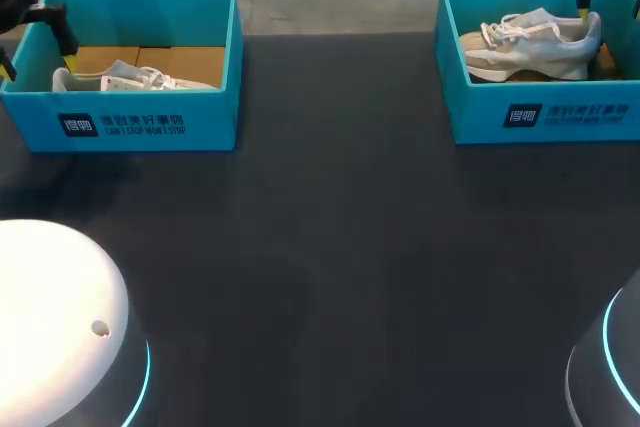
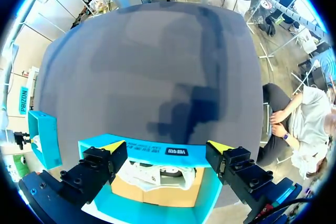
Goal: Take the shoe out of the shoebox, open the shoe tongue, remove and reinsert the insole, then place the shoe into the shoebox
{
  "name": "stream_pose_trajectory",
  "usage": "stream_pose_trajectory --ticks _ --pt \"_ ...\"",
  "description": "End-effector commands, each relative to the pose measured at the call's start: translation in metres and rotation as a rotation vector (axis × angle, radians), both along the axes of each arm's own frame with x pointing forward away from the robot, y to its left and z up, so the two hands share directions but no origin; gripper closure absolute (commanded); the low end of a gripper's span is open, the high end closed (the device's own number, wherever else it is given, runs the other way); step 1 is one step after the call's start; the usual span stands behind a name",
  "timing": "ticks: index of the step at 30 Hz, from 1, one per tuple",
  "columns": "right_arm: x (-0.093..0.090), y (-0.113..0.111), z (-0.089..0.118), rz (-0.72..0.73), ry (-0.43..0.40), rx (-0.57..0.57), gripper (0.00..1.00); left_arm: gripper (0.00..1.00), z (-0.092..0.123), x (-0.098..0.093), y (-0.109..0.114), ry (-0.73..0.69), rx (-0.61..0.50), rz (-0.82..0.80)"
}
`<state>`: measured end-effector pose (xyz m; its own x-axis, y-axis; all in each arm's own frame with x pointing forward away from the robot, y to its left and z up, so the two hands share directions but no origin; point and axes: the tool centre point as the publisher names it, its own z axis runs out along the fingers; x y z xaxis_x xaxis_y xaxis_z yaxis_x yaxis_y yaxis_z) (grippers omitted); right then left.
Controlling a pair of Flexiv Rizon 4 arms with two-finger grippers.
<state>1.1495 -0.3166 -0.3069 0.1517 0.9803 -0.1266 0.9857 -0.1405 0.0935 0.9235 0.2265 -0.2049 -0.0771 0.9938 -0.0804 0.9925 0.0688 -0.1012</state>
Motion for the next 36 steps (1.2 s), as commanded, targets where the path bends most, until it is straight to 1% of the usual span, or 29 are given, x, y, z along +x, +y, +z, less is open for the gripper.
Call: stream_pose_trajectory --ticks 1,7,10,11,13,14,15,16,18,20,22,24,27,30,32,36 --pt "0.007 0.004 -0.012 0.002 0.013 0.001 0.0 0.0 0.0 -0.001 0.0 -0.002 0.001 0.0" --pt "0.009 0.005 -0.027 0.011 0.023 0.003 0.0 0.0 0.0 -0.001 0.0 -0.002 0.001 0.0" --pt "0.01 0.002 -0.031 0.003 0.032 0.003 0.06 0.0 0.0 -0.001 0.0 -0.002 0.001 0.0" --pt "0.011 0.002 -0.033 0.002 0.034 0.002 0.1 0.0 0.0 -0.001 0.0 -0.002 0.001 0.0" --pt "0.012 0.001 -0.035 0.002 0.042 -0.001 0.11 0.0 0.0 -0.001 0.0 -0.002 0.001 0.0" --pt "0.013 0.001 -0.036 0.002 0.046 0.002 0.15 0.0 0.0 -0.001 0.0 -0.002 0.001 0.0" --pt "0.014 0.001 -0.038 0.004 0.05 0.002 0.22 0.0 0.0 -0.001 0.0 -0.002 0.001 0.0" --pt "0.015 0.001 -0.038 0.006 0.052 0.001 0.26 0.0 0.0 -0.001 0.0 -0.002 0.001 0.0" --pt "0.017 0.002 -0.041 0.009 0.056 -0.003 0.27 0.0 0.0 -0.001 0.0 -0.002 0.001 0.0" --pt "0.019 0.002 -0.043 0.007 0.06 -0.002 0.36 0.0 0.0 -0.001 0.0 -0.002 0.001 0.0" --pt "0.021 0.002 -0.045 0.008 0.065 -0.003 0.4 0.0 0.0 -0.001 0.0 -0.002 0.001 0.0" --pt "0.021 0.003 -0.048 0.01 0.069 -0.005 0.48 0.0 0.0 -0.001 0.0 -0.002 0.001 0.0" --pt "0.022 0.002 -0.052 0.006 0.076 -0.008 0.45 0.0 0.0 -0.001 0.0 -0.002 0.001 0.0" --pt "0.022 -0.001 -0.055 -0.001 0.08 -0.009 0.47 0.0 0.0 -0.001 0.0 -0.002 0.001 0.0" --pt "0.022 -0.003 -0.057 -0.003 0.084 -0.012 0.45 0.0 0.0 -0.001 0.0 -0.002 0.001 0.0" --pt "0.023 -0.005 -0.06 -0.008 0.091 -0.016 0.47 0.0 0.0 -0.001 0.0 -0.002 0.001 0.0"
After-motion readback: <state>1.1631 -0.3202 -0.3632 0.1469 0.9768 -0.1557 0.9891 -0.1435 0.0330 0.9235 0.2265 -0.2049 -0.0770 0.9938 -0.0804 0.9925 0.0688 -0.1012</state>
